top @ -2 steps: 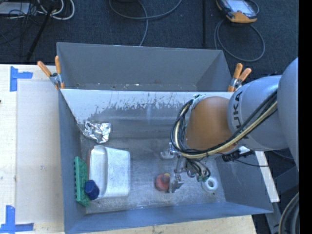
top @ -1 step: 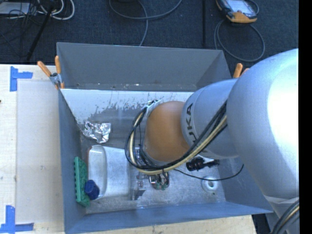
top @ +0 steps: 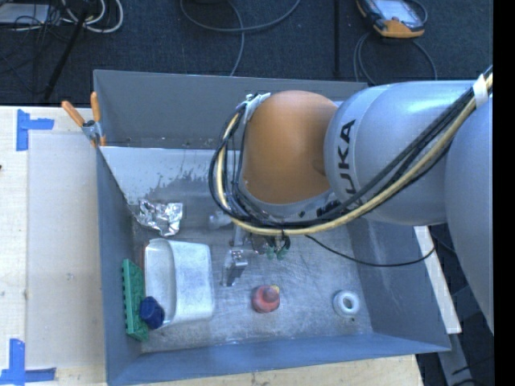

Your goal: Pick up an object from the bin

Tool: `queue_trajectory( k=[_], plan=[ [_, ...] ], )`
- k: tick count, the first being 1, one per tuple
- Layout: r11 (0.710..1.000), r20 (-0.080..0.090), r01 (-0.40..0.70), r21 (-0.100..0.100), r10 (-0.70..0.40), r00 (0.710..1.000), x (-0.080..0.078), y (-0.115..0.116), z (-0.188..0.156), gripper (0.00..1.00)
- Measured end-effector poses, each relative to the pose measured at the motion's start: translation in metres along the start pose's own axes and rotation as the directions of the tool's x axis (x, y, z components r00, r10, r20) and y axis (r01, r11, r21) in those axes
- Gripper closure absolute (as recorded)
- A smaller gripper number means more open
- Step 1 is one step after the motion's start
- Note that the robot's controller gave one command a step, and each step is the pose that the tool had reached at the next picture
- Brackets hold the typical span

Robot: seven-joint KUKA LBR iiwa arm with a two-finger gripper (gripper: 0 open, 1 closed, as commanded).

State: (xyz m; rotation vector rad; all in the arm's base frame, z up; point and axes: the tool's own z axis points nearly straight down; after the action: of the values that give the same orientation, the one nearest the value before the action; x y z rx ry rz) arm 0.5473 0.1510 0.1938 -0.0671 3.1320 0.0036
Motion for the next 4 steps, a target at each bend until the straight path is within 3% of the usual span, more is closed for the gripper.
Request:
queue_trajectory(
  k=[1, 2, 3, 4],
  plan=[
    [0.992, -0.019, -0.126, 0.007, 0.126, 0.992, 0.041, -0.048, 0.089, 0.0],
    [0.987, -0.013, 0.16, 0.003, -0.16, 0.987, 0.034, -0.113, 0.096, 0.0],
    [0.987, -0.012, 0.159, 0.0, -0.159, 0.987, 0.033, -0.111, 0.095, 1.0],
    [0.989, -0.005, 0.146, 0.002, -0.146, 0.989, 0.029, -0.113, 0.048, 1.0]
  ],
)
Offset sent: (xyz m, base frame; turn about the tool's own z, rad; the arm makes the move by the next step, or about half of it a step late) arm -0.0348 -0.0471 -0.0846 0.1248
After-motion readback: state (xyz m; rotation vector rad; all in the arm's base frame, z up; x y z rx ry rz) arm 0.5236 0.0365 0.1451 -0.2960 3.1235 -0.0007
